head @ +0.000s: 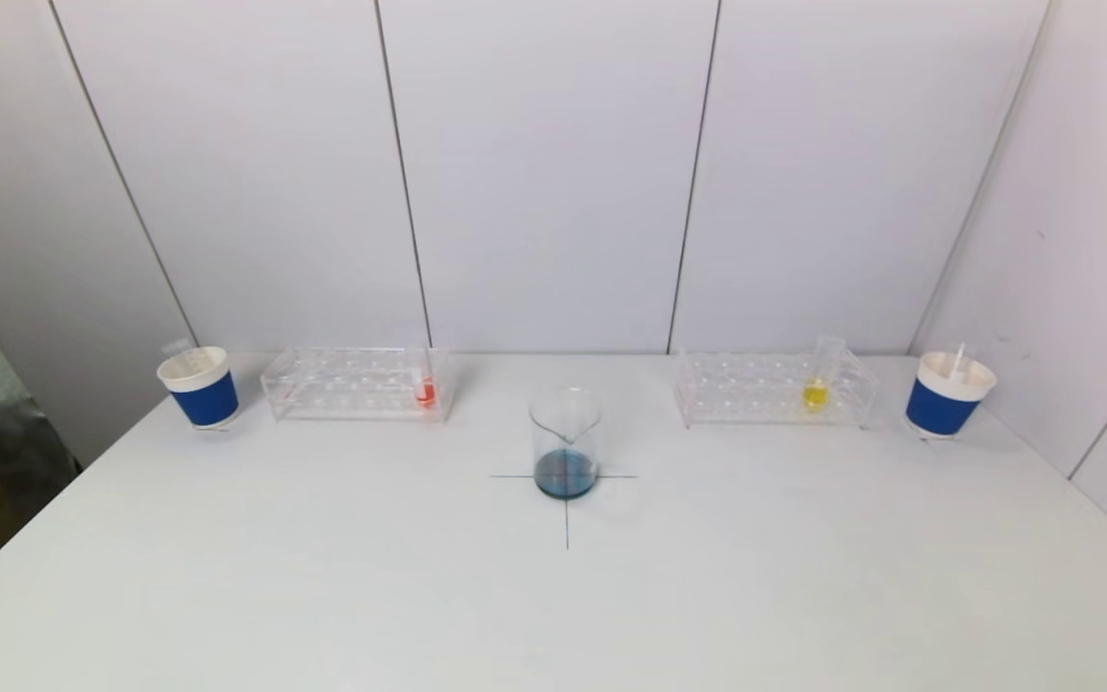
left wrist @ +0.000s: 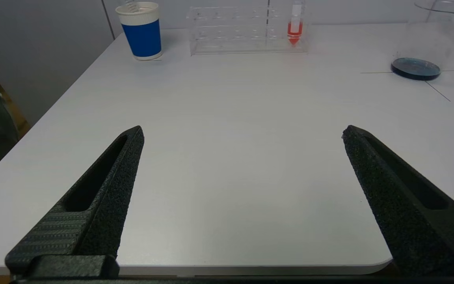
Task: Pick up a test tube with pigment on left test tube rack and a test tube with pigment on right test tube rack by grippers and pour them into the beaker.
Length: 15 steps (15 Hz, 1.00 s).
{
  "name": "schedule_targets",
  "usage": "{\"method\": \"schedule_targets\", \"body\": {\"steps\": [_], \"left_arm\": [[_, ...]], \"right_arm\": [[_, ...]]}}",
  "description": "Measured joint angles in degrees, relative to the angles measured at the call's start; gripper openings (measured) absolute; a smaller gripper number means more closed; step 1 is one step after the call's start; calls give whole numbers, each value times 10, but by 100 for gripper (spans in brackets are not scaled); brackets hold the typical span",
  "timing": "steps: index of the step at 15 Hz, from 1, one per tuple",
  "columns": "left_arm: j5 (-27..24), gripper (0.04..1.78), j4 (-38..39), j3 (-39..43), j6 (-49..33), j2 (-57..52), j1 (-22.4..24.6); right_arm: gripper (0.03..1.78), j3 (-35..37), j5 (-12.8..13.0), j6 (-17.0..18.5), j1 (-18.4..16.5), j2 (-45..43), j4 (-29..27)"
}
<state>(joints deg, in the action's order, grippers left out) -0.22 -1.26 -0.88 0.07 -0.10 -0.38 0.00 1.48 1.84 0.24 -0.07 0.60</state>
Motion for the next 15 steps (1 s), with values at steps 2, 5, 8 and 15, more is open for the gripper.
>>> {"method": "schedule_targets", "body": {"steps": [2, 5, 8, 15], "left_arm": [[0, 176, 3, 1, 1, 0, 0], [1, 176, 2, 2, 0, 0, 0], [1, 176, 2, 2, 0, 0, 0], [1, 176, 3, 2, 0, 0, 0]], "right_arm": [[177, 0, 0, 0, 0, 0, 0], [177, 0, 0, 0, 0, 0, 0], [177, 0, 0, 0, 0, 0, 0], [177, 0, 1, 1, 0, 0, 0]]}}
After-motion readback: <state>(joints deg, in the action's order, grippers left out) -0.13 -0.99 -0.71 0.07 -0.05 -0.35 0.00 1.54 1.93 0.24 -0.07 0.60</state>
